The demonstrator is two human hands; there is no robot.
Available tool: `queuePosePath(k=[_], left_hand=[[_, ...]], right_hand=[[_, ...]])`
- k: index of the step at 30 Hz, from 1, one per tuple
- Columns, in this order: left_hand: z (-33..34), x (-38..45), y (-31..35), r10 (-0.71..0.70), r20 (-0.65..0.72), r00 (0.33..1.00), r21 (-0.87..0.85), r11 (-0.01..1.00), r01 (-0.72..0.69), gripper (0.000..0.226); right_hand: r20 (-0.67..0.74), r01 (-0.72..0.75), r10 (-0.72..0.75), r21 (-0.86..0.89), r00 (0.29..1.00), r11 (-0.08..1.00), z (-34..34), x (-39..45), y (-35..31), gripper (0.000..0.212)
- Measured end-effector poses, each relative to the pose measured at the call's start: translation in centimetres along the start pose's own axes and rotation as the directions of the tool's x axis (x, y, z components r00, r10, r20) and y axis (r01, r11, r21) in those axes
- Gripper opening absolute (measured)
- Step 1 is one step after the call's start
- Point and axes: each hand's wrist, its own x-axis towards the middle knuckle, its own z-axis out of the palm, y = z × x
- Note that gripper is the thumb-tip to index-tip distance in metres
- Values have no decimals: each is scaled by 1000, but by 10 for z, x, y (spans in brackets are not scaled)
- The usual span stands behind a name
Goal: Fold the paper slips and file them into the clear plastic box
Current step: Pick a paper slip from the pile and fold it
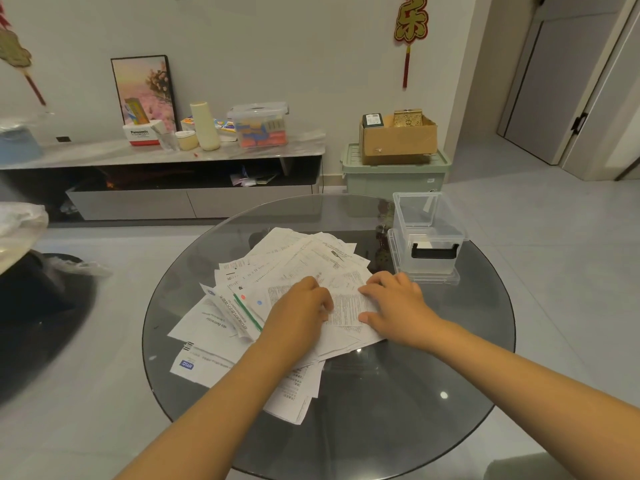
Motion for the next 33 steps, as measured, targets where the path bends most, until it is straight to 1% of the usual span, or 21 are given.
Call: queuePosePath(k=[2,5,8,9,11,14,17,19,21,23,25,26,29,31,33], left_hand=[[1,-3,3,49,-2,999,57,997,-49,21],[-1,-4,6,112,9,994,192,975,-111,36],[-3,-7,6,130,117,985,309,938,-160,62],[-3,-9,5,129,159,979,311,935,-174,71],[-4,-13,1,136,234,963,269,942,-199,78],[-6,-16,-5,157,283,946,184,959,-215,75],[-9,-17,-6,157,307,938,121,972,-202,72],[-12,-18,-5,153,318,936,88,978,-190,68],[-14,-18,-5,142,324,935,51,985,-167,64],[-15,-18,-6,126,337,933,26,989,-143,62],[-15,-19,-5,116,356,927,23,991,-132,60],[-16,-19,-5,113,363,925,26,991,-131,59],[-19,-20,-2,94,356,930,-25,996,-91,48],[-20,-20,-2,74,338,938,-72,996,-53,35],[-19,-19,-1,54,299,953,-70,997,-35,30]], right_hand=[[-20,11,-11,11,1000,1000,1,-6,-2,52],[-40,35,-34,19,999,999,1,-16,-1,49],[-57,77,-75,28,996,997,0,-26,0,46],[-56,89,-87,42,995,995,-1,-29,0,45],[-36,103,-100,85,994,991,-2,-33,1,43],[-10,127,-127,119,992,985,-4,-37,1,42],[-43,165,-161,87,986,983,-5,-37,0,46],[-62,227,-223,58,973,972,-6,-38,0,48],[-37,308,-306,57,951,950,-6,-38,-1,43],[19,349,-351,64,936,935,-6,-37,-2,41],[55,359,-362,63,930,931,-6,-36,-3,41],[52,363,-366,59,929,930,-5,-35,-4,39],[-1,348,-349,67,937,935,-6,-34,-6,32],[-34,311,-309,99,951,945,-7,-33,-8,27],[-54,271,-266,113,962,956,-6,-29,-10,22]])
